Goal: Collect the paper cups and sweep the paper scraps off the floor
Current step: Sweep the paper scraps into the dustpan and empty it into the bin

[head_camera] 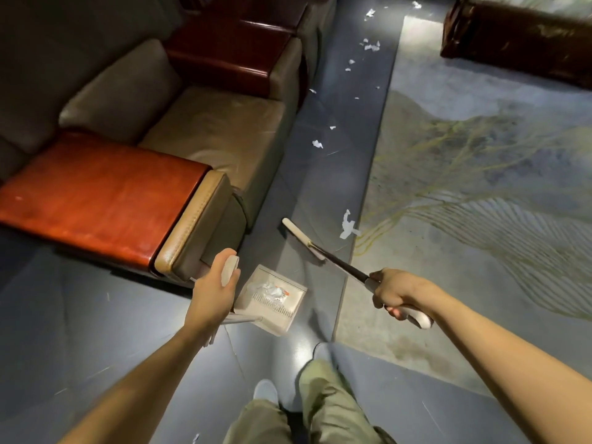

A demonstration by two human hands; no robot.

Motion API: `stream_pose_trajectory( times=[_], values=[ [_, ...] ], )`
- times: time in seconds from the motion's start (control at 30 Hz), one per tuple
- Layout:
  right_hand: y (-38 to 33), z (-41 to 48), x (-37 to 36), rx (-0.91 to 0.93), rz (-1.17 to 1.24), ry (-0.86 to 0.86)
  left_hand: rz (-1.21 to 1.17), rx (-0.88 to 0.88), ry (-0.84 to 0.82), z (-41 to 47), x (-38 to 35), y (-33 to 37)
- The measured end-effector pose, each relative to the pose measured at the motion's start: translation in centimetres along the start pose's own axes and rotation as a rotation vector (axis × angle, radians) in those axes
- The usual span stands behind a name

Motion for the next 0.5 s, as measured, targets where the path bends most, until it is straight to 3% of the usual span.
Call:
stream_pose_trajectory(
  times=[0.33,0.5],
  values=[
    [3.8,6.7,11.7,-0.031,-0.060,0.220,0.004,0.045,0.080,5.4,-3.9,6.1],
    [5.8,12.2,15.4,-0.037,0.269,0.298,-0.011,0.064,0.049,10.2,-6.7,7.9]
  ],
)
Point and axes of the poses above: each hand's wrist, its own z-axis towards the middle knuckle, its own x-axis out of the back of the hand, y = z × x, the point moved 3 cm from there along z, towards the middle knuckle, and after that the axes turned 6 degrees about -y, right-handed, at the moved point
